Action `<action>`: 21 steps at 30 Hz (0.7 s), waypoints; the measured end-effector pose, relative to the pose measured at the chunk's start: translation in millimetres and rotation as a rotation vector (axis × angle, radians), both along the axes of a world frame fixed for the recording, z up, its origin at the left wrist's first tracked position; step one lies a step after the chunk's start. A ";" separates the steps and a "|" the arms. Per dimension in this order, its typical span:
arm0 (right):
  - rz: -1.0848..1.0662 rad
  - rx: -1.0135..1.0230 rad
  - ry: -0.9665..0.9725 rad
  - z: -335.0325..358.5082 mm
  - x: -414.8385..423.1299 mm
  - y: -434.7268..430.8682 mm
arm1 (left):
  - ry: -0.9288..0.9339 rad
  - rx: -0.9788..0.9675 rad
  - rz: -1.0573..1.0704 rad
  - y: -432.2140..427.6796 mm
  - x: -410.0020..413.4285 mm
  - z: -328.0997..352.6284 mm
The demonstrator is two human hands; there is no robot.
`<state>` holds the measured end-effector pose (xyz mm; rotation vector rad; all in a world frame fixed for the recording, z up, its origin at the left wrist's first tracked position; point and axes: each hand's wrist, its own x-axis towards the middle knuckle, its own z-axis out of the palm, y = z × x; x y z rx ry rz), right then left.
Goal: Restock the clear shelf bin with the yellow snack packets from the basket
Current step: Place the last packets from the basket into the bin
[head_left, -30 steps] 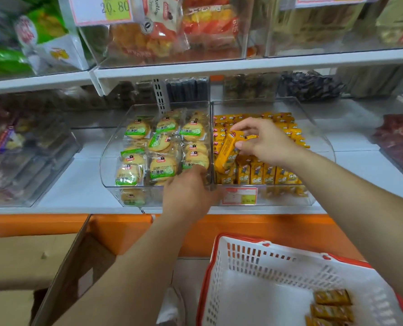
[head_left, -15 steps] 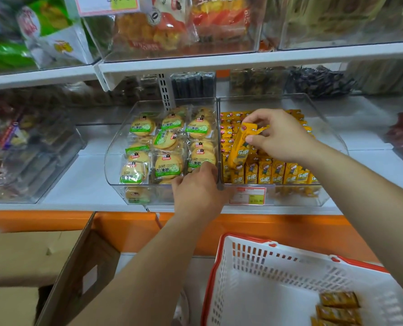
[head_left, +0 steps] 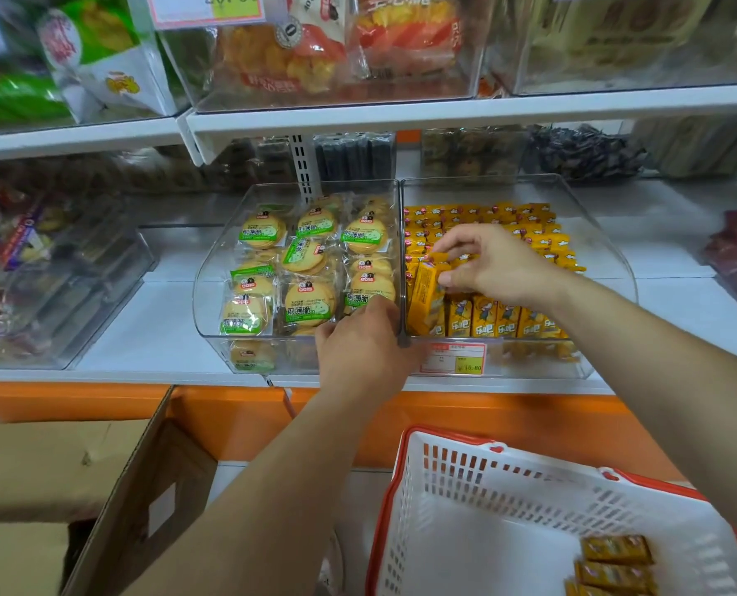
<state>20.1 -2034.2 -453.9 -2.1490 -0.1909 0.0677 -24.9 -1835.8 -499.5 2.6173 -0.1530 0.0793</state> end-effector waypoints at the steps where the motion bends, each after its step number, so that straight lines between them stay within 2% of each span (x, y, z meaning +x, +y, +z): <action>1: -0.005 -0.062 -0.041 0.3 0.4 3.6 | -0.001 -0.005 0.001 0.1 0.5 -0.5; 4: -0.014 -0.258 -0.165 1.0 1.2 15.2 | 0.006 -0.024 0.006 0.6 2.5 -2.0; 7: -0.025 -0.355 -0.220 -2.3 2.1 23.3 | 0.003 -0.033 0.006 0.7 2.6 -2.8; 16: 0.011 -0.721 -0.227 -17.5 10.7 26.9 | 0.014 -0.047 -0.006 2.2 2.9 -2.6; 21: 0.033 -0.756 -0.220 -22.4 12.7 27.0 | 0.017 -0.046 -0.003 2.2 2.5 -1.6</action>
